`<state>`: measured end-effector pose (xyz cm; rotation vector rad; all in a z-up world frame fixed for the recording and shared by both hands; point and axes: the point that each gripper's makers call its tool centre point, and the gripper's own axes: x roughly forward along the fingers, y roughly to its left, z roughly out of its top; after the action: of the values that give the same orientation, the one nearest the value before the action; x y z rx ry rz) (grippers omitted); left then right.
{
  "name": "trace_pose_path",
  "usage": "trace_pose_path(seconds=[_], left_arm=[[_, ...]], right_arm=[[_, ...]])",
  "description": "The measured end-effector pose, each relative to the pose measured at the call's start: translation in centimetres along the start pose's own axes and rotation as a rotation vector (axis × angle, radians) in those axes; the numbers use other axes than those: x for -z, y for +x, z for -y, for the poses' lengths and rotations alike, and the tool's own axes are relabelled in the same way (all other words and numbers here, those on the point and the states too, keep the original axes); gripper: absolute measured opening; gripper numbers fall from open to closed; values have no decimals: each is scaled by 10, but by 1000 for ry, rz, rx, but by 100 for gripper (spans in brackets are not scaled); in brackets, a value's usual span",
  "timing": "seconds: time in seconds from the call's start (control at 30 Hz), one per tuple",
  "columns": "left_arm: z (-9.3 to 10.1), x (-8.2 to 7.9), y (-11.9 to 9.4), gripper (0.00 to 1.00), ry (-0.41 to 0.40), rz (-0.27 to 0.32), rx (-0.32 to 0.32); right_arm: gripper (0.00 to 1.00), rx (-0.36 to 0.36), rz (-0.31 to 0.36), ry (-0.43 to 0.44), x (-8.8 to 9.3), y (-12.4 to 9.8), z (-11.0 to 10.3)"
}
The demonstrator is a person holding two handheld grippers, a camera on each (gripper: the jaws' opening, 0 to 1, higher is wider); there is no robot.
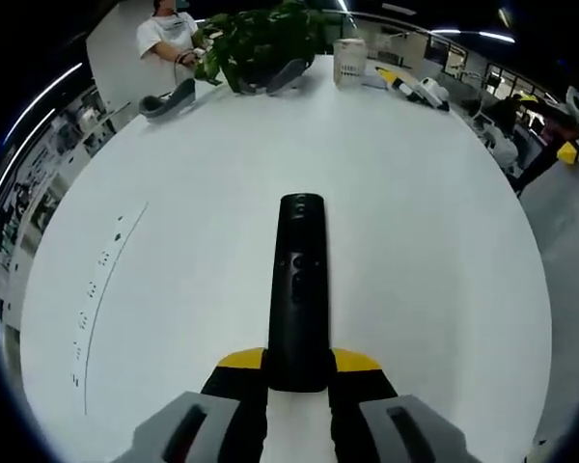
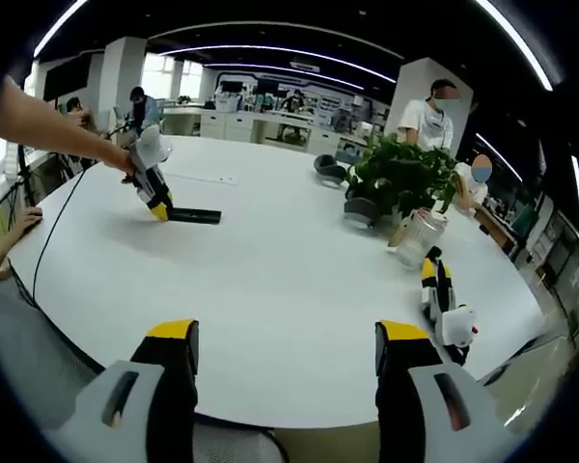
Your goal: Press the specified remote control buttons in sequence, fully releasing each button before pressing the next.
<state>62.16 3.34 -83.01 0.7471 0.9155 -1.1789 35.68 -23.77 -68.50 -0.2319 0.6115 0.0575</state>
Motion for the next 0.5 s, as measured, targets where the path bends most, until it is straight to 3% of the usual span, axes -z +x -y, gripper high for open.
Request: trace_pose_path(seconds=[0.5], left_arm=[[15,6,-3,23,-33,1,-16]], right_arm=[[77,-4,26,8,-4,-2,0]])
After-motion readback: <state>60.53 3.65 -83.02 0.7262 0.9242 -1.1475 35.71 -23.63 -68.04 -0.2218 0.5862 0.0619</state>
